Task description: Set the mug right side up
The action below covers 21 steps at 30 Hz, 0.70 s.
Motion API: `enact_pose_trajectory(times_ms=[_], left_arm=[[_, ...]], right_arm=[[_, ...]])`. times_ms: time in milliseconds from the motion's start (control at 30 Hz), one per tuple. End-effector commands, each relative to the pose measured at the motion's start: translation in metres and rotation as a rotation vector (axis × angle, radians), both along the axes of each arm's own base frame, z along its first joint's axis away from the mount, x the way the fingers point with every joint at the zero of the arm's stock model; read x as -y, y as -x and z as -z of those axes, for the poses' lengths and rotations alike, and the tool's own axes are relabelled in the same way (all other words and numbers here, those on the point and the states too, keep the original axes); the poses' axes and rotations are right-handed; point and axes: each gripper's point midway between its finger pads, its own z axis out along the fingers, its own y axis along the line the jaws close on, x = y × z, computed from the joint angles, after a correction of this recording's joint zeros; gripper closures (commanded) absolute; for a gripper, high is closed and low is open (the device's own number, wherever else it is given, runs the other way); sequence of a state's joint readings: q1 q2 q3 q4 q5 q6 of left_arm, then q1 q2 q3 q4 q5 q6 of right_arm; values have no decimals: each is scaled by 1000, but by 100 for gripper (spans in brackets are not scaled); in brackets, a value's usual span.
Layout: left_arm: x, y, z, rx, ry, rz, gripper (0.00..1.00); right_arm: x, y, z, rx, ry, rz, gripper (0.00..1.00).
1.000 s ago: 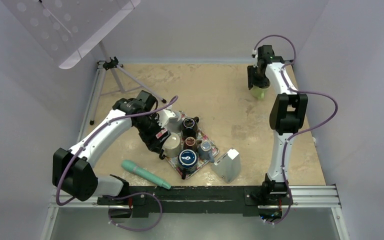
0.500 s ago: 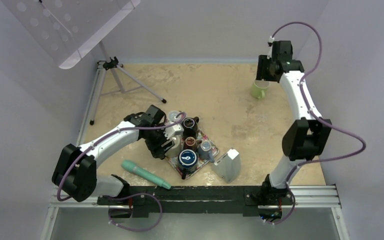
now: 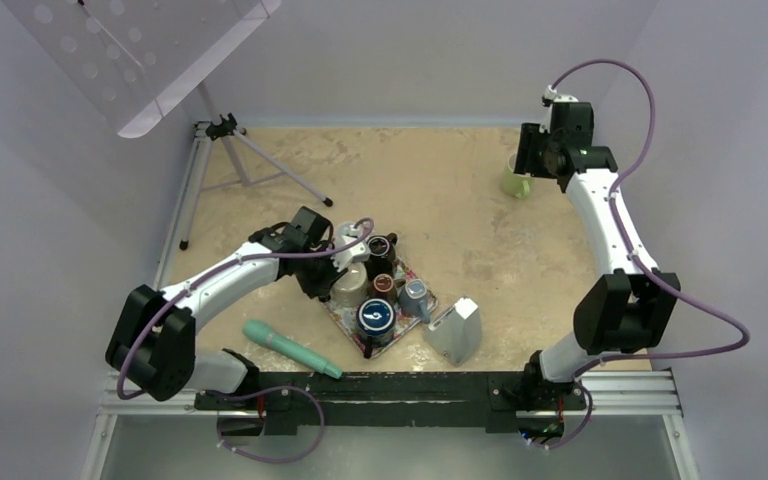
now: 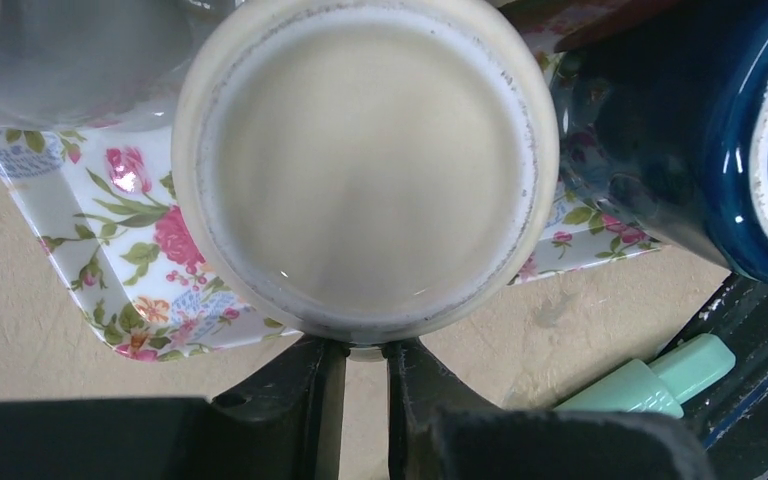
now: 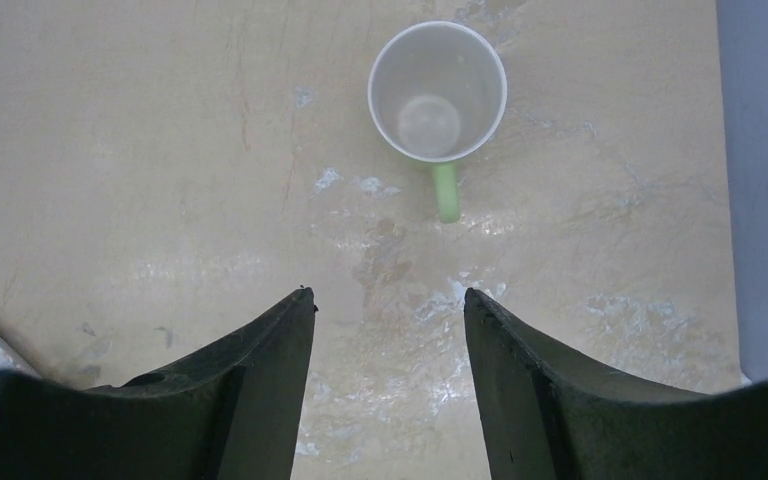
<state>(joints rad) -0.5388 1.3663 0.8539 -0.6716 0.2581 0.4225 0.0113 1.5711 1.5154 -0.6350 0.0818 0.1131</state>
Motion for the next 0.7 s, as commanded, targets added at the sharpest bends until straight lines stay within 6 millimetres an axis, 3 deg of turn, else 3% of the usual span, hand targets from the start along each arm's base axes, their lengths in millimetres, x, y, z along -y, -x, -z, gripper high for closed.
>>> enact_pose_trajectory(times_ms=[0,133,200,267,300,333,533,667], left_arm=[[-3,6,-10,0,4,35,100],[-15,13,-41,-25,3,15,100],[-16,15,-63,-28,47,-10,100],[-14,17,-83,-4,83,-14,100],[-13,17,-91,14,101,-31,100],[-12,14,-100,28,122,-52,100],[8,3,-159,0,311,-206,100],[27,-1,-201,-23,442,-256,100]], right_arm=[[-11,6,-35,113,-34,-29,41],[-35,14,-47,138,-63,-98,40],[-54,20,-55,158,-71,-148,39],[-83,27,-64,186,-109,-234,32],[-97,30,-69,205,-132,-269,11],[-114,33,-75,226,-164,-311,2],[-205,66,-100,300,-359,-555,1],[-239,102,-126,396,-599,-688,1]])
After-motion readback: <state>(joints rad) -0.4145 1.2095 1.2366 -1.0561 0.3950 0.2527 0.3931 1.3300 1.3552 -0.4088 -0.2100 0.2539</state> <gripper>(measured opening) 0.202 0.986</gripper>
